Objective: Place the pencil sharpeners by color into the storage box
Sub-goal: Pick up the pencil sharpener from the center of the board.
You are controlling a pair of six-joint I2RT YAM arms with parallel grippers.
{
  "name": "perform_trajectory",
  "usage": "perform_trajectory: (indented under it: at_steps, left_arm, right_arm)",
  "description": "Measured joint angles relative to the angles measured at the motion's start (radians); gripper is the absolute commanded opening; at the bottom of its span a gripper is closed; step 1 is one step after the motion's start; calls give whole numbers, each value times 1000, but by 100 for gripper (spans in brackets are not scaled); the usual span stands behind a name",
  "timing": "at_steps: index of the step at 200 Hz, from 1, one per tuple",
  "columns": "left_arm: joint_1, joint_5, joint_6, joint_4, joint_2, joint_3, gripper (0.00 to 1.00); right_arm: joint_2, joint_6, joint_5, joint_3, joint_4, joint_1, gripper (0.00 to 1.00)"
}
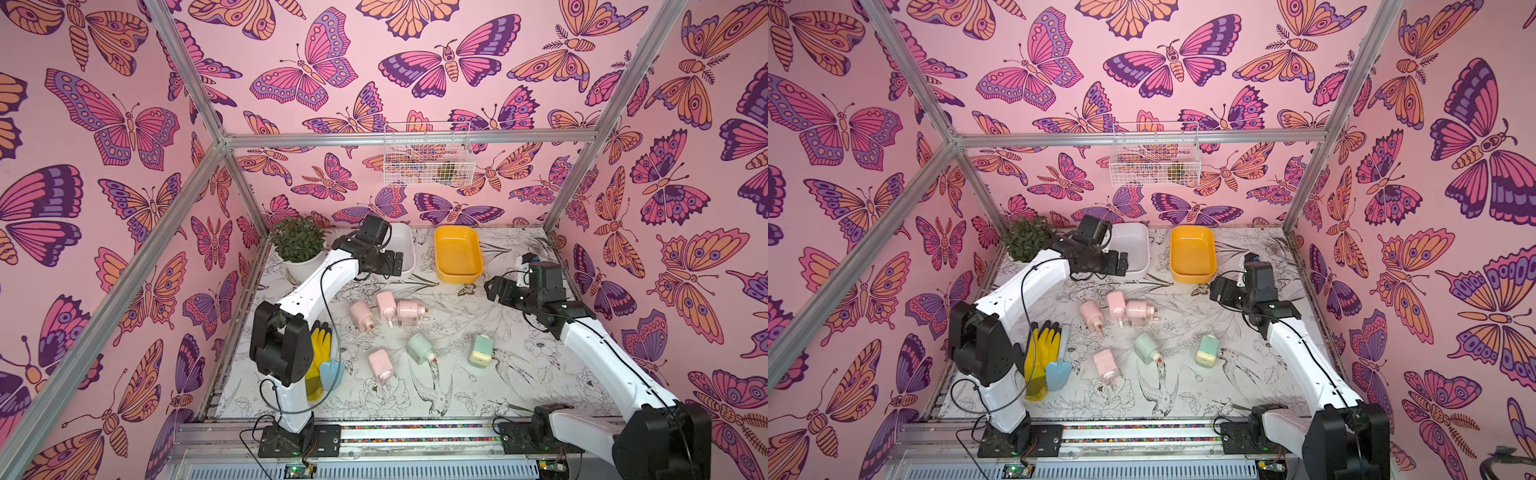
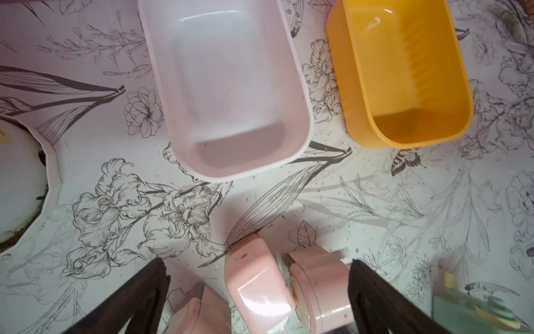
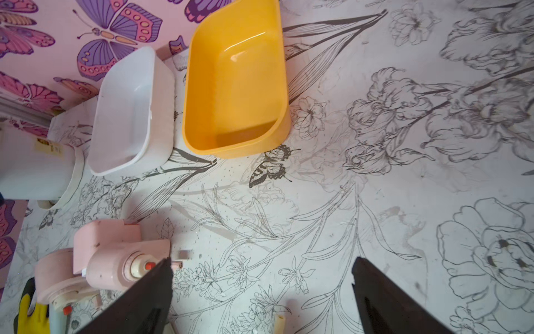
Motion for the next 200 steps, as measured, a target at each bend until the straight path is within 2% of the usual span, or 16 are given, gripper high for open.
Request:
perform_trajectory:
  at_steps: [38, 66, 110, 153, 200]
  left_arm:
    - [-3, -32, -55, 54, -182, -222, 100]
    - [-3, -64, -124, 70, -259, -345, 100]
    - [-3, -95, -163, 76, -307, -398, 100]
    - [0, -114, -165, 92, -321, -398, 100]
    - [35, -134, -172, 95, -328, -404, 100]
  right_arm:
    - [51, -100, -89, -11, 89, 55, 99]
    - [109, -223, -157, -11, 171, 113, 99]
    - [248, -480, -320, 19, 221, 161, 100]
    - [421, -846, -403, 219, 47, 261, 98]
    - [653, -1104, -413, 484, -191, 336, 96]
